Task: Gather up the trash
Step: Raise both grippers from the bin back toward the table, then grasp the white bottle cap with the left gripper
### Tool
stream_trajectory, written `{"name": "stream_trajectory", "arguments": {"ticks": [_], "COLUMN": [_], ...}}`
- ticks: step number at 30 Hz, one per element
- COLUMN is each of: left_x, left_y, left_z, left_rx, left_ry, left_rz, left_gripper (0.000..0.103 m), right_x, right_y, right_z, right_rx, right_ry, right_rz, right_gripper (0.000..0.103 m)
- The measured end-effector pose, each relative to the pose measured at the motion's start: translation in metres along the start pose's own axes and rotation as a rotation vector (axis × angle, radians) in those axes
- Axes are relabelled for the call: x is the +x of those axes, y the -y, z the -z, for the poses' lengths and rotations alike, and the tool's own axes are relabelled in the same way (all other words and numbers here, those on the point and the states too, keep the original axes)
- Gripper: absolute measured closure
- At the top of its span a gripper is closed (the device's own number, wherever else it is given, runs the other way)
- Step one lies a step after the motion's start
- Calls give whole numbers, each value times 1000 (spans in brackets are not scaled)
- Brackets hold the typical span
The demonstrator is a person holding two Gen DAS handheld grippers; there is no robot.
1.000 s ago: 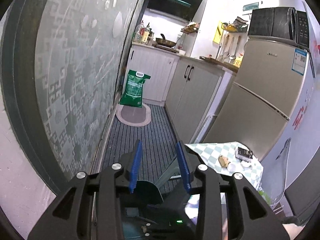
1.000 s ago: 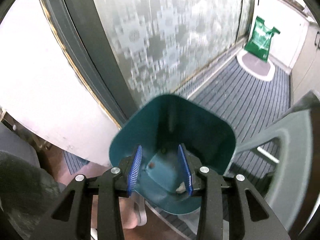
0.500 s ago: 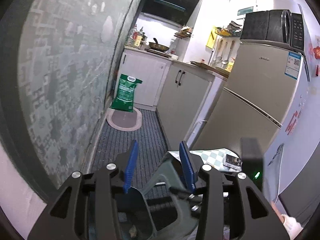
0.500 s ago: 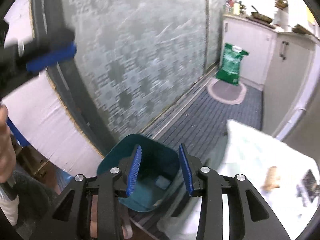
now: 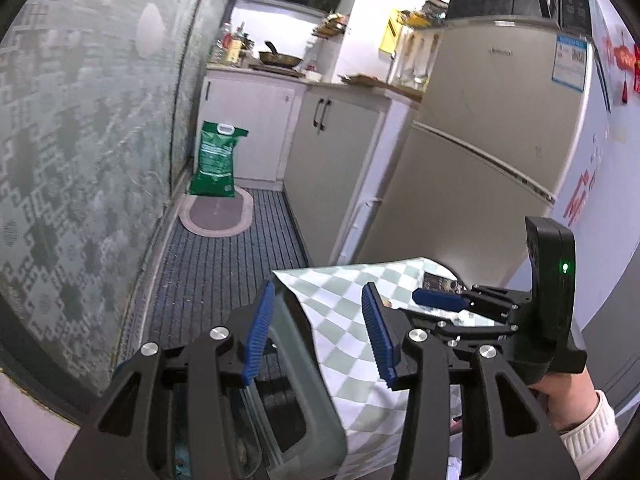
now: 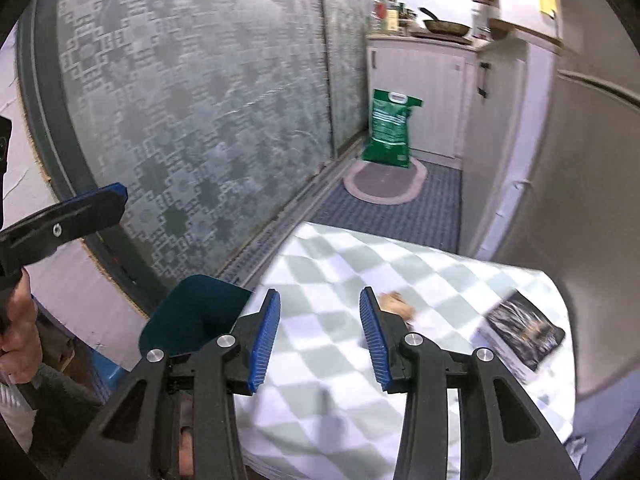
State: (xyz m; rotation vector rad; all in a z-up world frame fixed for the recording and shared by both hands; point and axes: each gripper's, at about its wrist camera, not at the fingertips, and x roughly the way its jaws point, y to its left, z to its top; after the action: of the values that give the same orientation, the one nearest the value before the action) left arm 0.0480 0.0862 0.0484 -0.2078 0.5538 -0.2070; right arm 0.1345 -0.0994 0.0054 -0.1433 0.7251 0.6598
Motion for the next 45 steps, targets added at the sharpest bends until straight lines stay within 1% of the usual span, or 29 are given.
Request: {"name": "stream_trajectory", "arguments": {"ticks": [5,10,14,16,18,20,21,25,28,32,34,38,41,45], "left_x": [26,45,58,63,69,76,80,93,104,119,126,137,143,151], "left_y": [12,21,24,30,34,38,41,54,68,85,94,105,109,115], "left_z": [11,20,27,30,34,39,42,50,56,65,69,73,72,71], "left_rx": [16,30,13,22,34,47,53,76,101,115,125,144,141,142], "left_ry": [-67,-114,-158,-170,-187,-205,-217,-255,-281,-318,-334,-338,-339,-340], "left_rz": [-2,2,23,21,29,35,43,82,100,137,148,124,120,112], "left_gripper": [55,54,54,54,53,53,53,53,54,54,54,54,56,55], "right_x": [10,22,31,35,38,41,42,31,13,-14,-24,-43,-50,-56], "right_y": [18,24,27,29,34,38,39,48,59,75,81,92,99,109], "right_z": [16,27,31,31,30,31,31,32,29,26,26,29,33,38], "right_rx": [1,-1,-12,-13,9,18,22,53,84,149,158,171,181,197], "right_ry": [-36,-68,-84,-89,-87,-91,-91,-71,-32,32,50,80,91,96], "right_rz": [19,27,38,43,37,33,29,7,-9,-66,-67,-64,-59,-61], "right_gripper": [61,61,71,75,82,92,94,94,94,94,94,94,94,94]}}
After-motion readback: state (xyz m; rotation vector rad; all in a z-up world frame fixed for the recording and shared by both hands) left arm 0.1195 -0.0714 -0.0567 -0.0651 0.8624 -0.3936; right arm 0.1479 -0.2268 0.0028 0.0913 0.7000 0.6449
